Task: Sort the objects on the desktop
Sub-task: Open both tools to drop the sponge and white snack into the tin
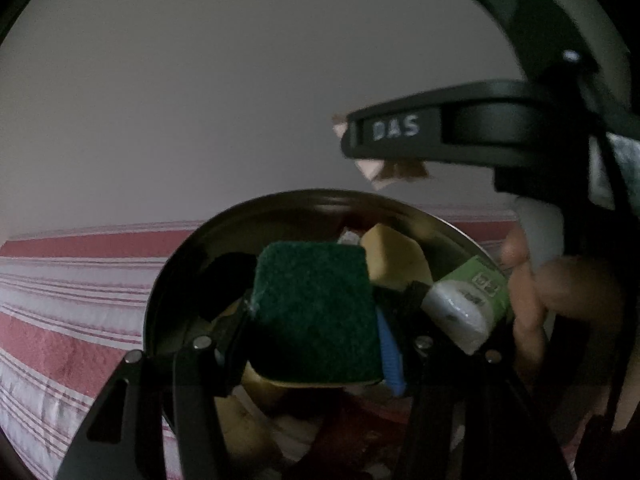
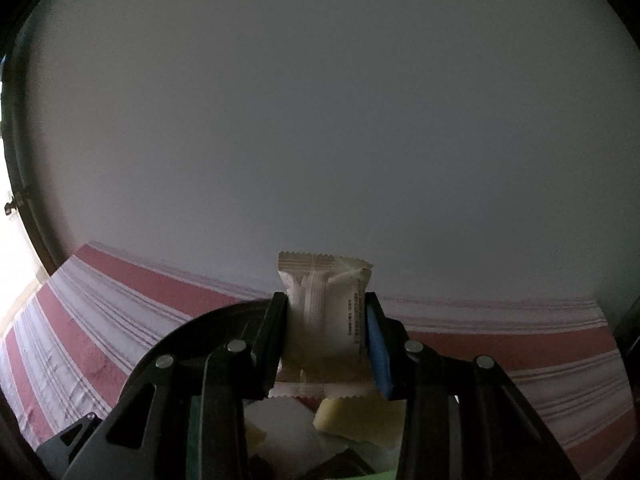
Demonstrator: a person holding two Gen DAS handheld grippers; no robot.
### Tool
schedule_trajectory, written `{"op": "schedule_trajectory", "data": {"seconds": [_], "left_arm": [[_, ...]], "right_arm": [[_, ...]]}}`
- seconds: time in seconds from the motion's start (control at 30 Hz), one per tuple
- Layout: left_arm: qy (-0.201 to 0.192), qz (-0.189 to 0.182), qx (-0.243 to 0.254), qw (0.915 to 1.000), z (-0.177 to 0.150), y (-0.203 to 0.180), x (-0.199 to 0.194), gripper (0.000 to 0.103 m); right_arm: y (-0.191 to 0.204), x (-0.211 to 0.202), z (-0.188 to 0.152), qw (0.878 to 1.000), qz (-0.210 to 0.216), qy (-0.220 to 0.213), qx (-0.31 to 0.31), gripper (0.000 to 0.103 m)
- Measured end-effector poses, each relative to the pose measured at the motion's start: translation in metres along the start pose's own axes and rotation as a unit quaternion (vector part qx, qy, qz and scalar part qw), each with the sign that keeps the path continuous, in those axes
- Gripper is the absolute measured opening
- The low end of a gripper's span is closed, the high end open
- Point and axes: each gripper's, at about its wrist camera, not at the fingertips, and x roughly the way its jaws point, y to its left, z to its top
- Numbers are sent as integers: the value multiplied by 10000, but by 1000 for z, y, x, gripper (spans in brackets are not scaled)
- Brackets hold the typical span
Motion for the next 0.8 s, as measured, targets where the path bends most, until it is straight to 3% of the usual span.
{"op": "schedule_trajectory", "data": {"seconds": [0.07,0.17,0.23,0.27,0.33,0.57,0.63,0.67,0.8], "left_arm": [[17,8,2,10000,1,0,1,54],[62,-10,6,10000,1,0,5,55],[130,-43,71,9999,0,-2,6,55],[150,-37,99,9998,0,-3,6,56],[179,-52,100,9998,0,-3,4,67],[78,1,51,10000,3,1,-4,78],[38,34,-37,10000,5,2,-6,98],[25,35,-83,10000,6,2,-6,102],[-57,-19,-149,9999,7,3,-11,103]], "right_arm": [[2,12,2,9993,176,332,23,40],[18,23,-2,9974,35,717,-77,47],[19,23,-5,9967,-118,803,2,61],[18,20,-6,9970,-154,750,79,66],[12,8,-9,9979,-175,540,327,74],[4,-20,-31,9962,-173,230,820,74],[1,-32,-40,9957,-200,80,903,75],[0,-36,-44,9952,-212,4,956,75],[0,-45,-56,9890,-660,-523,1220,81]]}}
